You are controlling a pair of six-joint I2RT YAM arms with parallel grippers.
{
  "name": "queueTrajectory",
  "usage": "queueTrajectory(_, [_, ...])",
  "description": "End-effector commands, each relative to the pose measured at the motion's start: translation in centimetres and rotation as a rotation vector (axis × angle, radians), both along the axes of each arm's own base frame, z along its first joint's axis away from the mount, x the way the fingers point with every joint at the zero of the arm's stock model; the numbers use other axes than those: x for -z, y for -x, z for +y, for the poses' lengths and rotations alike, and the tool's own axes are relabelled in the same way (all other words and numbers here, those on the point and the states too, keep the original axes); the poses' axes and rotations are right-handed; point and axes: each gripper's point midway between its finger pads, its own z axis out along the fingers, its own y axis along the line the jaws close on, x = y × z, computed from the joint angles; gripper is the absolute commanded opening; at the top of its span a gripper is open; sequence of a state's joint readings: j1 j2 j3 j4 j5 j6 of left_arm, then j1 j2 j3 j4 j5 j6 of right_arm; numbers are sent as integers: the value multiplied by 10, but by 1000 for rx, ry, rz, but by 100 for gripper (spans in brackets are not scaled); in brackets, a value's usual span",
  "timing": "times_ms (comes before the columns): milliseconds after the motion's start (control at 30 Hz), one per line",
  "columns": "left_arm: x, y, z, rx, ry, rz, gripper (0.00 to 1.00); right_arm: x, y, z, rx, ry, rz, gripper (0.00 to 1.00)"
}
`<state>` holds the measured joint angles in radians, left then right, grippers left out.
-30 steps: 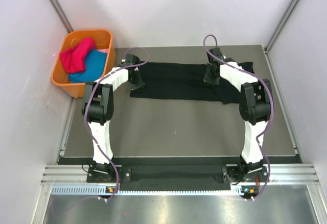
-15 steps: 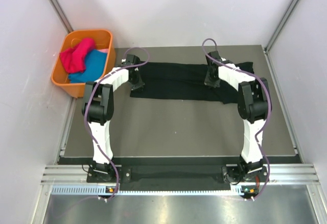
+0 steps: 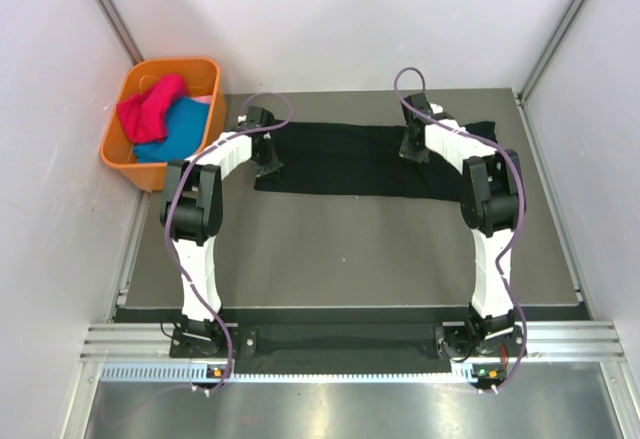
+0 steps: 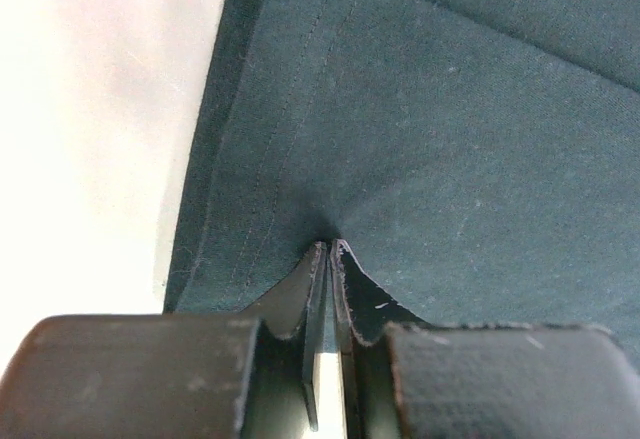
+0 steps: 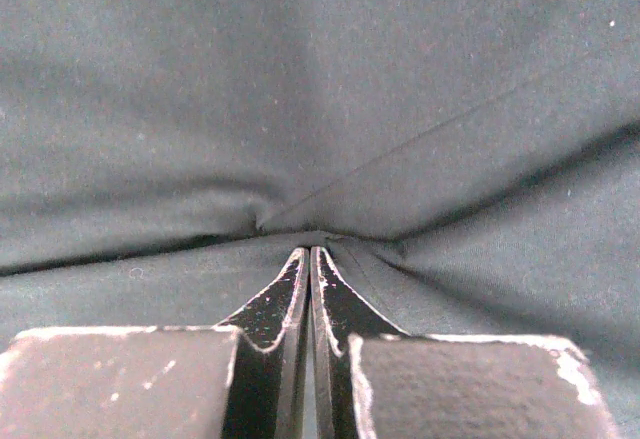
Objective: Fold and stack the t-shirts
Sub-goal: Fold the tshirt
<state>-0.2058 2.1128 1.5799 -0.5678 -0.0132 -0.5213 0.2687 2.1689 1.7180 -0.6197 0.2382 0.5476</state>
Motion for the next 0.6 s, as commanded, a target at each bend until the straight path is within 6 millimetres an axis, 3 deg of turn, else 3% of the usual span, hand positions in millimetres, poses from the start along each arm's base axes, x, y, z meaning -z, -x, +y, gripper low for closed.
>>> queueTrajectory(0, [21,15,14,-3,-61,62,10,-10,-21,-4,37,1,-61,0])
queueTrajectory(333, [17,18,15,-12,-61,57,9,-11,-47,-4,68,-35,-101,0])
queueTrajectory(567, [17,24,15,-18,-54,56,7,-23,-43,-11,49,-77,-81,0])
